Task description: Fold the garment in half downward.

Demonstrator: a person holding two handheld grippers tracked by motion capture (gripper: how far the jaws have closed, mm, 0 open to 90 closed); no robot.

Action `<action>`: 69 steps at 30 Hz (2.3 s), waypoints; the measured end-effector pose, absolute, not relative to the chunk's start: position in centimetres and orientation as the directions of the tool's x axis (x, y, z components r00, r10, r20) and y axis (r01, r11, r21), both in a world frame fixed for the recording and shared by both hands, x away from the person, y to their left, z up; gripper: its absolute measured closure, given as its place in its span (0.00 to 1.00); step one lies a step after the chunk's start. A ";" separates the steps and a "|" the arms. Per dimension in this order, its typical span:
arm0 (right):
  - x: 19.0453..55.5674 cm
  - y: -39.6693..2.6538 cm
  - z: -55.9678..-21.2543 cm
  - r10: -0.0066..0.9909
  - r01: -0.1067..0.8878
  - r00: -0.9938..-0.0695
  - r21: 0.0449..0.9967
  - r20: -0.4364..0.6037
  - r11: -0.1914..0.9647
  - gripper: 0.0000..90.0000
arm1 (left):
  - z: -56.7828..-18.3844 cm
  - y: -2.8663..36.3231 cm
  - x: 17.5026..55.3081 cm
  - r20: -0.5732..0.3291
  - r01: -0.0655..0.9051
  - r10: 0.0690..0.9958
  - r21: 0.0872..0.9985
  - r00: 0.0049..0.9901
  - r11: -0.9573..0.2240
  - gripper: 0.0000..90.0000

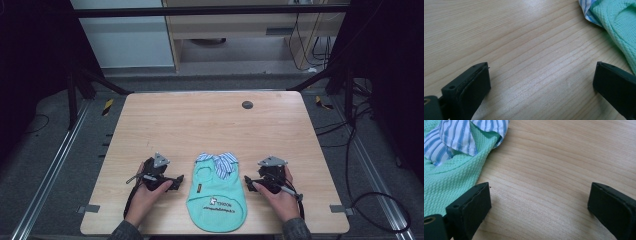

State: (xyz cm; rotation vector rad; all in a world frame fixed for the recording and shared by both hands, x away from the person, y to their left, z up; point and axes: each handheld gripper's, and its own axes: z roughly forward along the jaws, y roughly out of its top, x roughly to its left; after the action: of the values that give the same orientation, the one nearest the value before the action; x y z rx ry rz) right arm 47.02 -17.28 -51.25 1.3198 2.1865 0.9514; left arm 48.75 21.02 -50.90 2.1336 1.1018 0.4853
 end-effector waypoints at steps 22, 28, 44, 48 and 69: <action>47.1 -17.3 -51.3 0.882 0.603 -0.471 0.730 0.000 0.322 0.04 | -50.9 21.1 48.8 0.018 0.566 0.817 0.713 0.577 -0.415 0.00; 47.0 -17.3 -51.2 0.885 0.604 -0.466 0.731 -0.001 0.319 0.05 | -50.8 21.1 48.8 0.019 0.563 0.815 0.714 0.579 -0.416 0.02; 48.8 -14.5 -48.2 0.839 0.604 -0.543 0.675 -0.040 0.424 0.30 | -46.5 18.4 50.6 0.009 0.514 0.751 0.724 0.660 -0.461 0.16; 49.9 -13.5 -47.0 0.806 0.583 -0.591 0.673 -0.034 0.455 0.47 | -45.2 17.1 51.8 0.008 0.506 0.740 0.725 0.672 -0.468 0.26; 54.3 -10.4 -45.9 0.756 0.582 -0.655 0.636 -0.002 0.506 0.77 | -44.9 12.8 55.8 -0.012 0.548 0.706 0.641 0.708 -0.537 0.53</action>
State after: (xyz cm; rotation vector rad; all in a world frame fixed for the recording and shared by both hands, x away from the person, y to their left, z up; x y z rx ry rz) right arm 54.25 -10.42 -45.86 1.1279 2.4717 0.8869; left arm 55.75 12.77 -44.86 2.2837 0.9508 0.3293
